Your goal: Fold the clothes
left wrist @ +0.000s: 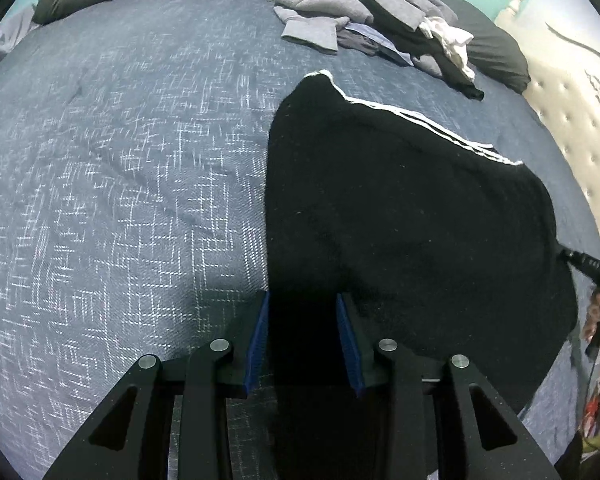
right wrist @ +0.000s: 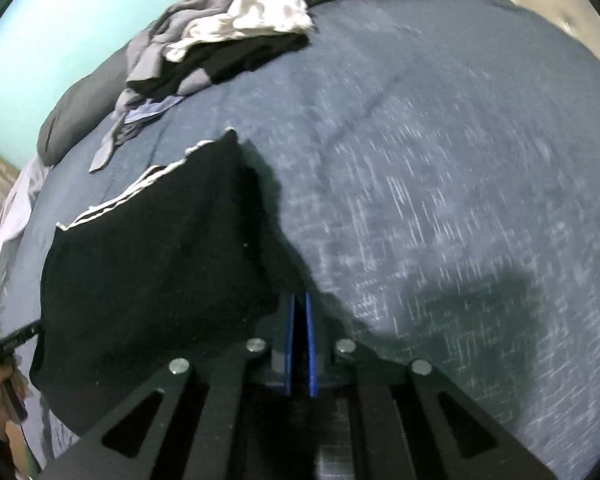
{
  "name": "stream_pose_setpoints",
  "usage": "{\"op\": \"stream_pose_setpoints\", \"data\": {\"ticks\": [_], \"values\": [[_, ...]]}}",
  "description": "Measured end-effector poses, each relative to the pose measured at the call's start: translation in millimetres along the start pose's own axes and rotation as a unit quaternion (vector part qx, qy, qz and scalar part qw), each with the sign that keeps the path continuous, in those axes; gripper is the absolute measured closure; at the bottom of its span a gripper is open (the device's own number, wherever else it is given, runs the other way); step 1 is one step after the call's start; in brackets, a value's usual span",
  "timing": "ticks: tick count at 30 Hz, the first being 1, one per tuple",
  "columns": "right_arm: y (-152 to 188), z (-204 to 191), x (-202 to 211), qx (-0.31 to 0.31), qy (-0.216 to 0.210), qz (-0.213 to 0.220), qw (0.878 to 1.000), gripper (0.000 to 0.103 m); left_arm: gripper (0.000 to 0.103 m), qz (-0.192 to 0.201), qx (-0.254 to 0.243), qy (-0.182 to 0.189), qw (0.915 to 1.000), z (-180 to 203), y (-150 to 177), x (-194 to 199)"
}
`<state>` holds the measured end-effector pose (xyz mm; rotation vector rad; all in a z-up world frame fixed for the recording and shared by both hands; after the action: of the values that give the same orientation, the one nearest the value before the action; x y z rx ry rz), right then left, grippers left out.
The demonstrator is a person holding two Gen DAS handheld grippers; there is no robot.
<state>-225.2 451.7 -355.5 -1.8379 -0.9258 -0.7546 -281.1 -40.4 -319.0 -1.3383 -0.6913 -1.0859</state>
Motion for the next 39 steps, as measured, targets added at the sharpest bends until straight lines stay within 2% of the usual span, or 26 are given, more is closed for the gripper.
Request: {"op": "stream_pose_setpoints", "data": {"ticks": [4,5,7,11,18,20,22,26,30,33,36,39], "values": [[-1,5,-3,-0.047,-0.043,0.005,0.998,0.097,0.065,-0.003,-0.001,-0.002,1.0000,1,-1,0],[-1,6,-2,-0.056,-0.048,0.000,0.997,0.095,0.065,-0.003,-0.001,-0.003,1.0000,1,-1,0],[0,3,3,-0.053,-0.042,-0.004,0.998,0.077,0.065,-0.002,-0.001,-0.005,1.0000,2,-1,0],[13,-7,26,-0.022,-0.043,-0.016,0.999,0.073,0.065,-0.002,0.004,-0.003,1.0000,1,-1,0],[49,-7,30,0.001,-0.059,-0.061,0.996,0.074,0.065,-0.005,0.007,-0.006,0.9999,1,0,2],[53,-8,30,0.008,-0.065,-0.063,0.996,0.088,0.065,-0.006,0.008,-0.007,0.9999,0,0,2],[55,-6,31,0.008,-0.061,-0.058,0.996,0.095,0.065,-0.007,0.008,-0.007,0.9999,0,0,2],[55,2,36,-0.006,-0.048,-0.037,0.998,0.097,0.065,-0.007,0.006,-0.011,0.9999,1,-2,2],[56,4,40,-0.019,-0.053,-0.030,0.998,0.096,0.065,-0.008,0.012,-0.007,0.9999,0,-3,3],[55,2,49,-0.025,-0.052,-0.028,0.998,0.088,0.065,-0.010,0.014,-0.003,0.9998,-1,-4,6],[62,-3,58,-0.007,-0.050,-0.045,0.998,0.070,0.066,-0.005,0.020,0.007,0.9998,-3,-3,16],[75,-8,62,0.022,-0.045,-0.071,0.996,0.070,0.066,0.002,0.021,0.017,0.9996,-5,1,30]]}}
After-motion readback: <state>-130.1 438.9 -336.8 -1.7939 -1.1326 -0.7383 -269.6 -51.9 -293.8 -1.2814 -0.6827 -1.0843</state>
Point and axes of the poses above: each gripper's, at about its wrist camera, not at the fingertips, and x roughly against the way its jaws point, z to its right, y to its underside, the point moved 2 cm from there along -x, roughly the way its jaws point, and after that the axes turned 6 degrees about -y, right-handed, at the moved point
